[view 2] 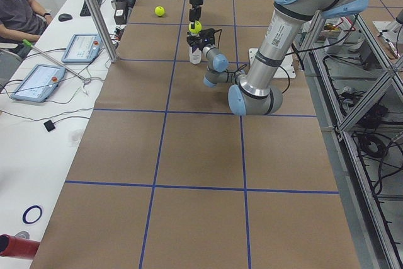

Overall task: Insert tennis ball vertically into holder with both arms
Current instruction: 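Lower the ball into the can and open the right gripper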

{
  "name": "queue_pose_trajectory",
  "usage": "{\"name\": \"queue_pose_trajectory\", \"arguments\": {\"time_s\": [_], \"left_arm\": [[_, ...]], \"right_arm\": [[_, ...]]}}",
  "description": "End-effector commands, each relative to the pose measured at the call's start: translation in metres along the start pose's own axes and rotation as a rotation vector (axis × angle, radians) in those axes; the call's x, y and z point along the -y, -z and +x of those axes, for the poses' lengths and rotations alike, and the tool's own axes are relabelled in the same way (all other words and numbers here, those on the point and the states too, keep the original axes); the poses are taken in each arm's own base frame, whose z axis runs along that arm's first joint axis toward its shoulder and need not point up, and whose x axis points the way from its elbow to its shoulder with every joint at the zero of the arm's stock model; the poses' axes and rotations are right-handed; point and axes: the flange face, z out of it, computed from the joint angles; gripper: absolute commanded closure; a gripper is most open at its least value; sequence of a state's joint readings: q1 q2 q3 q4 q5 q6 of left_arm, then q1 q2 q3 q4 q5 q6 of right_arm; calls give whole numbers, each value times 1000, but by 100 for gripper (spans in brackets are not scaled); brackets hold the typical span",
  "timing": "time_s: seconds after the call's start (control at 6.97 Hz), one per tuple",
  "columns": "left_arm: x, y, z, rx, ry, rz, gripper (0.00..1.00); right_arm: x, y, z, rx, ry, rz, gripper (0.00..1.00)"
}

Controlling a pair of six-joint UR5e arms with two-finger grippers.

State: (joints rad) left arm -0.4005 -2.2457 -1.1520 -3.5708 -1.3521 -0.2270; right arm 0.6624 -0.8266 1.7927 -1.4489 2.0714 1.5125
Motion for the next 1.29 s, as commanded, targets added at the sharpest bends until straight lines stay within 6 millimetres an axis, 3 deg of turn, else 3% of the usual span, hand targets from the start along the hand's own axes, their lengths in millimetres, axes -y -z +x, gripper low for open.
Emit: {"name": "queue_pose_trajectory", "arguments": {"time_s": [0.0, 0.14, 1.15], "left_arm": [[0, 0, 0, 0, 2, 0, 23], [0, 0, 0, 1, 1, -1, 23], [-1, 1, 0, 1, 3, -1, 9]], "right_arm": [[-1, -2, -1, -1, 1, 1, 20], [-2, -3, -2, -2, 4, 18, 9], [-2, -4, -2, -2, 5, 19, 9]]}}
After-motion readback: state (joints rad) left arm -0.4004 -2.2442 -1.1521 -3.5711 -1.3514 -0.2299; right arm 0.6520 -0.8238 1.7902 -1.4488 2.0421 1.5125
